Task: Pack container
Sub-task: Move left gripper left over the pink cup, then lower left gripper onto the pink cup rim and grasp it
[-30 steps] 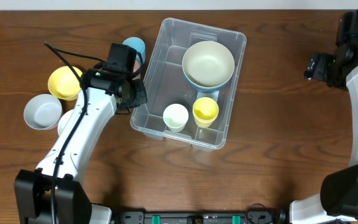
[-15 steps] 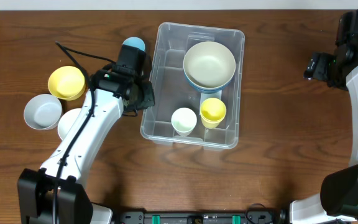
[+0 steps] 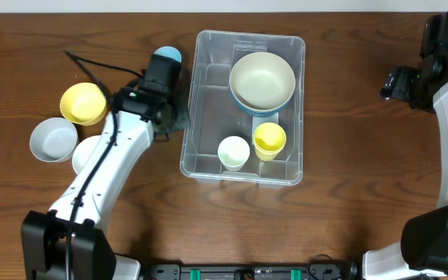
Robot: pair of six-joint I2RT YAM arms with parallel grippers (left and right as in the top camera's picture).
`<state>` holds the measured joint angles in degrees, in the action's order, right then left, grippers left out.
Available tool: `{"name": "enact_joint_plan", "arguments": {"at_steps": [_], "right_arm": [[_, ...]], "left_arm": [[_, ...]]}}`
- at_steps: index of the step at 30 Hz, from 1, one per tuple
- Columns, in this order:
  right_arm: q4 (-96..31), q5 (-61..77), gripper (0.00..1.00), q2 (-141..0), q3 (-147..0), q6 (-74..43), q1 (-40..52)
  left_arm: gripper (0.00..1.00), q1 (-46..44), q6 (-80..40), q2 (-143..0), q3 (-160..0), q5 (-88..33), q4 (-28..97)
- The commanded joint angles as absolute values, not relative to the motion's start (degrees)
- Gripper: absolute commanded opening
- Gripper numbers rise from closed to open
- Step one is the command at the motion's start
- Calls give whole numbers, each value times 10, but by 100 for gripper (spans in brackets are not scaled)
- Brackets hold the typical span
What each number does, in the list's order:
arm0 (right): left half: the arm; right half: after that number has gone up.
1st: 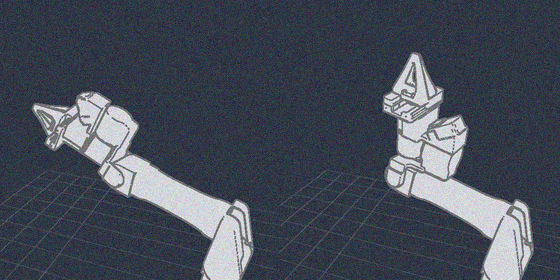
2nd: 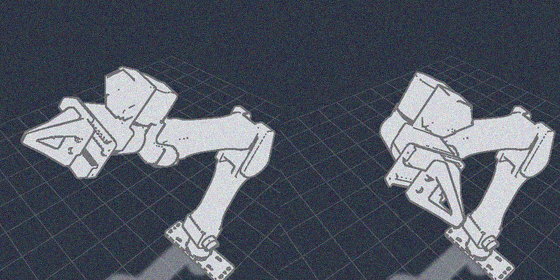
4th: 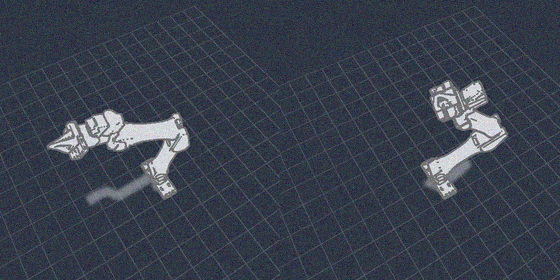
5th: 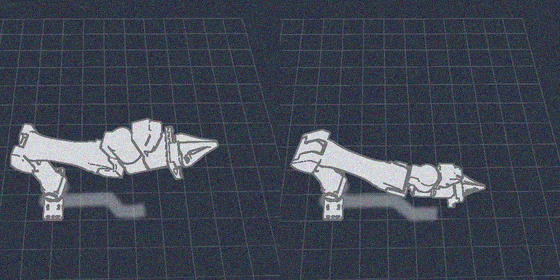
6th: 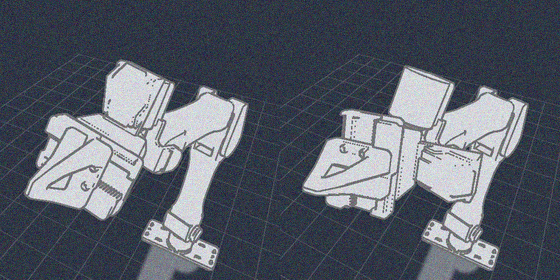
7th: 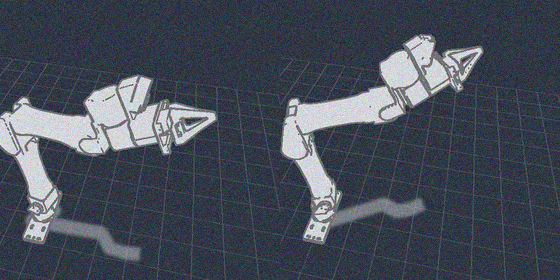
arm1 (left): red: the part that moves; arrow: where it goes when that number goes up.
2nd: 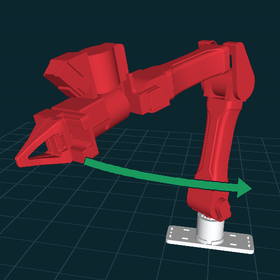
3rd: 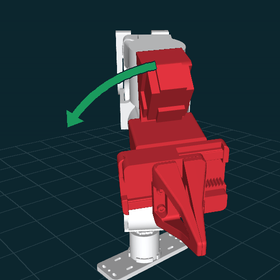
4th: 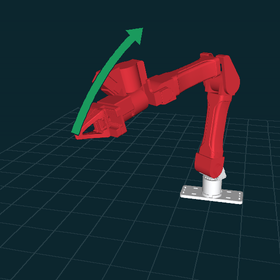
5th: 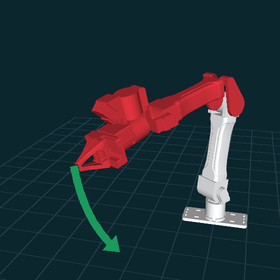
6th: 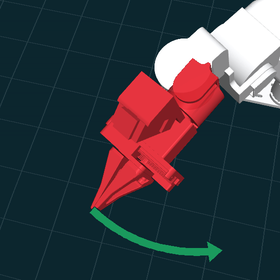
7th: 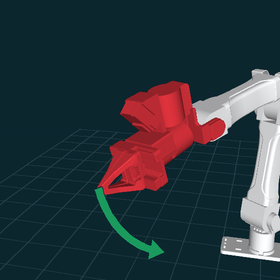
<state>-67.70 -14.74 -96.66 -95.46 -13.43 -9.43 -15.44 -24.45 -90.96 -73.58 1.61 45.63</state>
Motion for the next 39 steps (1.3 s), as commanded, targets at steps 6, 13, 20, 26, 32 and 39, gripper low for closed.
{"name": "enact_joint_plan", "arguments": {"at_steps": [6, 13, 20, 26, 32, 39], "right_arm": [[-677, -147, 99, -957, -962, -143, -97], [-677, -147, 99, -957, -962, -143, -97], [-677, -147, 99, -957, -962, -143, -97], [-677, -147, 99, -957, -962, -143, -97], [-677, -147, 99, -957, -962, -143, -97], [-677, -147, 99, -957, -962, -143, -97]], "left_arm": [[38, -109, -335, -910, -729, 50, 336], [38, -77, -437, -926, -729, 49, 284], [39, -42, -438, -982, -729, -12, 272], [39, -34, -434, -1027, -729, -50, 249], [39, -34, -434, -1058, -729, -50, 243], [28, -34, -434, -1077, -729, -50, 237]]}}
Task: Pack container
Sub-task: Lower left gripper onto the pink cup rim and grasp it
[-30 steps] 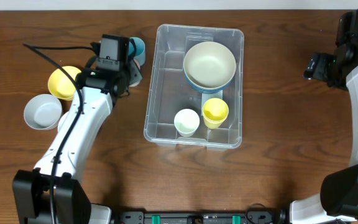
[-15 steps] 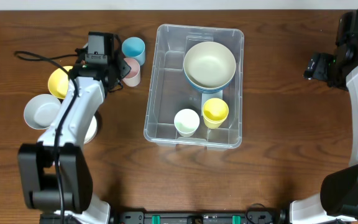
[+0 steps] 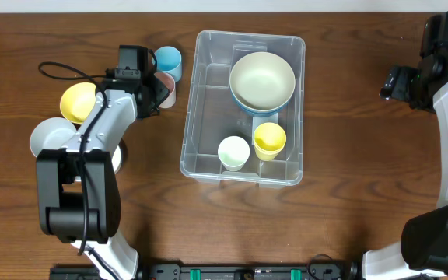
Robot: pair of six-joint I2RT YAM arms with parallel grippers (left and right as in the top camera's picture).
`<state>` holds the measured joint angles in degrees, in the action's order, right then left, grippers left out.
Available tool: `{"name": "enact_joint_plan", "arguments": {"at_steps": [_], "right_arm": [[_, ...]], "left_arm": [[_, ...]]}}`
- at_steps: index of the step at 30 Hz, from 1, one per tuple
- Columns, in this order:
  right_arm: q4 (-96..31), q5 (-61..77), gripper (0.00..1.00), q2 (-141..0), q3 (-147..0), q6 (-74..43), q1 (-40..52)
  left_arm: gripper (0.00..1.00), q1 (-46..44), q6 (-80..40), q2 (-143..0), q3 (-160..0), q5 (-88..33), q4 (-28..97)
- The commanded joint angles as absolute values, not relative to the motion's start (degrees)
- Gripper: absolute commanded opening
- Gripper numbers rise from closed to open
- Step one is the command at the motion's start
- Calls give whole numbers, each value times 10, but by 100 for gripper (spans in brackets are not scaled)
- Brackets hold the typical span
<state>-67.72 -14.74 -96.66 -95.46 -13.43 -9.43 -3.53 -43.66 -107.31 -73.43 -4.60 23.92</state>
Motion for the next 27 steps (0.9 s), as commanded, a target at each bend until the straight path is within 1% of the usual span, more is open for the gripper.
{"name": "enact_joint_plan", "arguments": {"at_steps": [1, 2, 3, 4, 7, 12, 17, 23, 27], "right_arm": [[-677, -147, 99, -957, -962, -143, -97], [-677, -147, 99, -957, -962, -143, -97], [-677, -147, 99, -957, -962, -143, -97], [-677, -147, 99, -957, -962, -143, -97], [-677, -147, 99, -957, -962, -143, -97], [-677, -147, 99, -957, -962, -143, -97], [-677, -147, 99, -957, -962, -143, -97], [-677, -147, 99, -957, -962, -143, -97], [-677, -147, 99, -957, -962, -143, -97]], "left_arm": [[22, -33, -434, -1077, -729, -50, 236], [19, -32, -434, -1077, -729, -50, 237], [19, -30, -434, -1077, -729, -50, 237], [13, -29, -434, -1077, -729, -50, 238], [6, -26, -420, -1077, -729, -53, 242], [6, -21, -389, -1064, -730, -58, 268], [6, -3, -364, -1016, -730, -58, 308], [6, 10, -305, -905, -730, -58, 368], [6, -2, -302, -817, -730, -58, 423]]}}
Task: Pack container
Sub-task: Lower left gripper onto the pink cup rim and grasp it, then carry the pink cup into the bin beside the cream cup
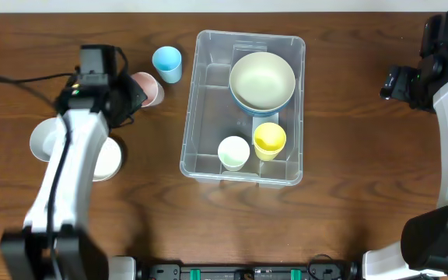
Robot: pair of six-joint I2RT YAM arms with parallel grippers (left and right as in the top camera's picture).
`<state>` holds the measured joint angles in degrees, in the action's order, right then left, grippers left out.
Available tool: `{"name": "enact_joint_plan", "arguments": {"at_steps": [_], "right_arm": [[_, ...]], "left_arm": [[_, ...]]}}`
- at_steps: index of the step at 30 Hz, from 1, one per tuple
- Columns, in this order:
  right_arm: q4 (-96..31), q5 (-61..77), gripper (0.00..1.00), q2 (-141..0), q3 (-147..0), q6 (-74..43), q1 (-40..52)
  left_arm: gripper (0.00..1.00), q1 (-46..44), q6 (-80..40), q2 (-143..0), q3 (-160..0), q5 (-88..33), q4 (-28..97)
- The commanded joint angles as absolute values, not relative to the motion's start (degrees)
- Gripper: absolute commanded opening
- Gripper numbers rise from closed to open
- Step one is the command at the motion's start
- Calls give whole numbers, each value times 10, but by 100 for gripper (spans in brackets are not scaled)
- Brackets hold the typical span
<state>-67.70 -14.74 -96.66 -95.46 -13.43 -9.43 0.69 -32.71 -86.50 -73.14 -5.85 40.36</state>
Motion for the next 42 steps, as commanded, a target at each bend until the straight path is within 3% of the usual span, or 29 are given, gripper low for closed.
{"name": "enact_joint_plan", "arguments": {"at_steps": [1, 9, 22, 40, 41, 42], "right_arm": [[-677, -147, 99, -957, -962, -143, -97], [-677, -147, 99, -957, -962, -143, -97], [-677, -147, 99, -957, -962, -143, -97], [-677, -147, 99, -957, -962, -143, -97], [-677, -147, 99, -957, -962, -143, -97], [-677, -147, 99, -957, -962, -143, -97]], "left_arm": [[6, -12, -302, -792, -730, -58, 440], [6, -131, -296, -697, -730, -58, 518], [6, -305, -301, -756, -730, -41, 543], [6, -355, -302, -856, -730, -4, 522], [7, -355, -302, -856, -730, -4, 521], [17, -355, -302, -856, -730, -4, 519]]}}
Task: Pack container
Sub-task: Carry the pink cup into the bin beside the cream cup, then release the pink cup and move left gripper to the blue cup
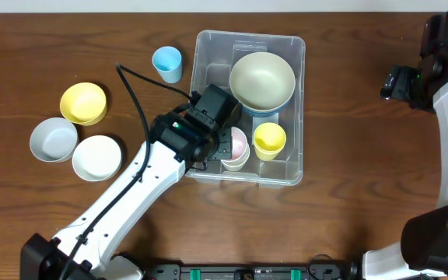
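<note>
A clear plastic container [202,93] stands mid-table. In it a cream bowl [262,78] is stacked on a blue bowl, with a yellow cup [269,140] and a white cup [235,162] in front. My left gripper [225,145] reaches in over the container's left wall, shut on the rim of a pink cup [239,143] that sits in the mouth of the white cup. A light blue cup [167,62] stands outside, left of the container. My right gripper [395,82] hangs at the far right; its fingers are too dark to read.
Three bowls lie at the left: a yellow bowl [83,103], a grey bowl [53,138] and a white bowl [96,157]. A black cable [142,78] arcs from the left arm over the table. The right arm [446,101] runs along the right edge.
My left gripper with the pink cup was left of the blue cup, outside the container. Now it is inside the container, with the pink cup on the white cup. The right arm is unchanged.
My left gripper first hovered beside the container's left wall, below the blue cup. Then it was at the pink cup next to the blue cup. Then it held the pink cup further left, and now the cup sits in the white cup inside the container.
</note>
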Robot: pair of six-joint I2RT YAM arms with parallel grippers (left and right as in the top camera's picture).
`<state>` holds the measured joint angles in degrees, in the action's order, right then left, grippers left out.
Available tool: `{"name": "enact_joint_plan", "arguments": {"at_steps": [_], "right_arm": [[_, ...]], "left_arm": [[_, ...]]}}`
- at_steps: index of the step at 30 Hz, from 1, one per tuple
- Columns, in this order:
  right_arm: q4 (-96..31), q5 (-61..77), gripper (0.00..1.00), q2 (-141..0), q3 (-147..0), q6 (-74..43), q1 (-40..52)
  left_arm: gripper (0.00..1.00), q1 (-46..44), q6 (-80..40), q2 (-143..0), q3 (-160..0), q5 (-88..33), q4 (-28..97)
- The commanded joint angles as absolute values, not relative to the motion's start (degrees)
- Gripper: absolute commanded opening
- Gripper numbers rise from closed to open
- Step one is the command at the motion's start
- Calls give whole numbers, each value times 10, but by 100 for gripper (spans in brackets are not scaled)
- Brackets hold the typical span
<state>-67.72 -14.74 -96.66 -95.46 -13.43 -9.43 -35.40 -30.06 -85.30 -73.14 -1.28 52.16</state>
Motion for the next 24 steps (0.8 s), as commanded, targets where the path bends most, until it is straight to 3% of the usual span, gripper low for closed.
{"name": "enact_joint_plan", "arguments": {"at_steps": [1, 2, 5, 14, 24], "right_arm": [[-677, -147, 99, -957, -962, -143, -97], [-677, -147, 99, -957, -962, -143, -97], [-677, -147, 99, -957, -962, -143, -97], [-677, -147, 99, -957, -962, -143, -97], [-677, -147, 99, -957, -962, -143, -97]], "left_arm": [[32, -355, -302, -856, -730, -4, 519], [41, -355, -302, -856, -730, -4, 517], [48, -354, -289, -856, -730, -4, 501], [48, -300, -280, -838, -772, -4, 487], [48, -133, -277, -826, -802, 37, 426]]}}
